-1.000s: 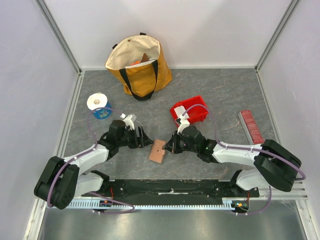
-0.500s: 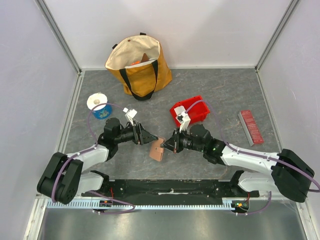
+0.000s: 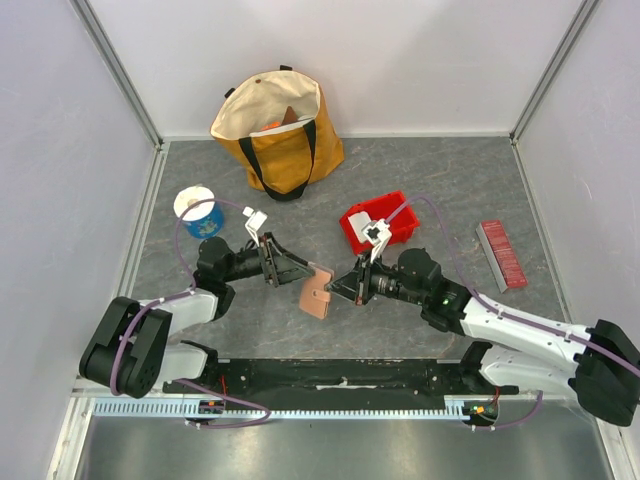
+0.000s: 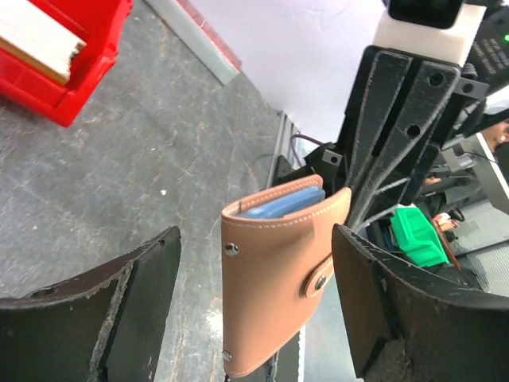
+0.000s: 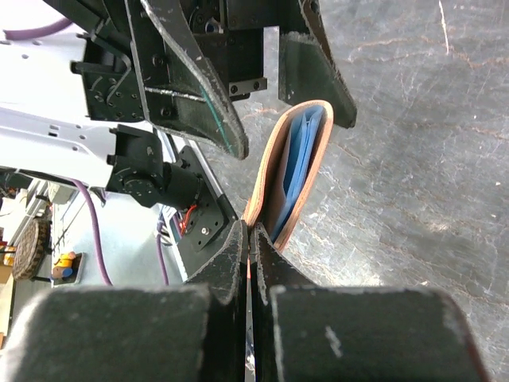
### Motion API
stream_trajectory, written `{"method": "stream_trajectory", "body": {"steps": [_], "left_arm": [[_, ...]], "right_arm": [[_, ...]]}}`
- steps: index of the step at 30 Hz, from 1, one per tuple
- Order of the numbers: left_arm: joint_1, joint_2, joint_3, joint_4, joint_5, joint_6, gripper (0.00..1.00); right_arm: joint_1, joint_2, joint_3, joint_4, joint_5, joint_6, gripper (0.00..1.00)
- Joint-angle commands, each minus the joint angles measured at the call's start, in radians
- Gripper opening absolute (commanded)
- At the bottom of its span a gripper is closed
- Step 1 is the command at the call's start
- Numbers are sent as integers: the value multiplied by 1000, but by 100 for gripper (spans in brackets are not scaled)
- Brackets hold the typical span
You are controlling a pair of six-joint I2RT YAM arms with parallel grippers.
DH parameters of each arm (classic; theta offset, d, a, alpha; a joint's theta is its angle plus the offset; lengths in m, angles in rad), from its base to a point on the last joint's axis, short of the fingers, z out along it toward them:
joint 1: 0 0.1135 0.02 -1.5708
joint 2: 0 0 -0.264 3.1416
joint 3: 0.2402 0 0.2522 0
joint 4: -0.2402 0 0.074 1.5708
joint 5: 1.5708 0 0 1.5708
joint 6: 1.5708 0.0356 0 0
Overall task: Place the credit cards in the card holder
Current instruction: Pick up the card holder from the center of the board.
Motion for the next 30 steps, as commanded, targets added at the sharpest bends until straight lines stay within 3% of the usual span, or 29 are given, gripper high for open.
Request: {"method": "stream_trajectory", "body": {"steps": [1,7,13,22,23,27,30], "left_arm": [[7,-11,26,160,109,-103,82],[5,-2,21,300,183,-208,81],[0,37,23,501,189,-341,73],[-32,74,55,509,183,-348,51],[-32,74,55,506,182,-345,51],[-30,92,54,499,171,-336,70],[-32,117,64,548,173,-371,70]], "right_arm": [[-29,-61,43,26,-24,-32,0],[-115,-59,58,39,-67,-49,0],[-135,-30,51,95,-107,-21,0],[-144,-15,24,101,-104,-13,0],[-146,-19,26,104,-113,-13,0],[-146,-42,29,118,-141,-13,0],[-148,-48,28,102,-132,-25,0]]}}
